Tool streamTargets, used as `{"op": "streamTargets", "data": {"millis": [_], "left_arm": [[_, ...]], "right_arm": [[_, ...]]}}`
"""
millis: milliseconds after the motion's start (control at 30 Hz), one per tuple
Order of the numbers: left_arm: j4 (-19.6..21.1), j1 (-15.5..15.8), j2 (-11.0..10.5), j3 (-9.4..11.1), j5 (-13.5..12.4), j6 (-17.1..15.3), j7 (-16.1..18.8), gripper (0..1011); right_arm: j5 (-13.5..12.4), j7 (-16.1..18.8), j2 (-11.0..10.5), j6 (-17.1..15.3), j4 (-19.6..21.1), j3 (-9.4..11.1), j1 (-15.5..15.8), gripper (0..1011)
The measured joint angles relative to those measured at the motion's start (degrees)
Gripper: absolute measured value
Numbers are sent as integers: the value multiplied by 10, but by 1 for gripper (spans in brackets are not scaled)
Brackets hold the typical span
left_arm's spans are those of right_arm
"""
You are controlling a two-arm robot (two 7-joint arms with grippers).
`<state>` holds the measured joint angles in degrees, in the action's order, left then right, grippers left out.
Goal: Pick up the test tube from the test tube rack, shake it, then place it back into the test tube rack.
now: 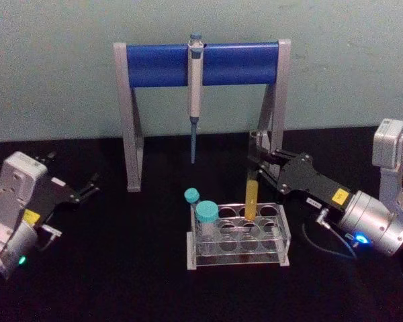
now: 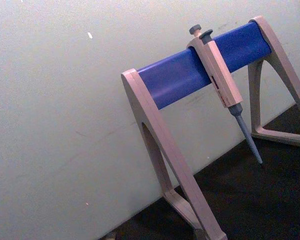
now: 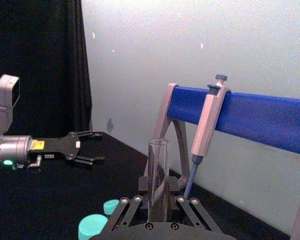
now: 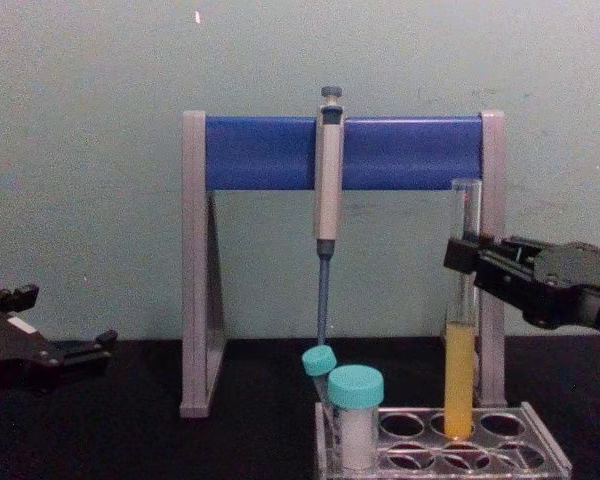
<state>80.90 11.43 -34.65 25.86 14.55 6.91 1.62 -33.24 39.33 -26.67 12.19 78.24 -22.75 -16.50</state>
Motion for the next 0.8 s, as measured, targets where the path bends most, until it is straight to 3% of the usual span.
{"op": "streamTargets", "data": {"millis": [800], "left_arm": [[0, 0, 0, 0, 0, 0, 0, 1001]], "right_arm": [[7, 8, 5, -15, -32, -16, -13, 229]]}}
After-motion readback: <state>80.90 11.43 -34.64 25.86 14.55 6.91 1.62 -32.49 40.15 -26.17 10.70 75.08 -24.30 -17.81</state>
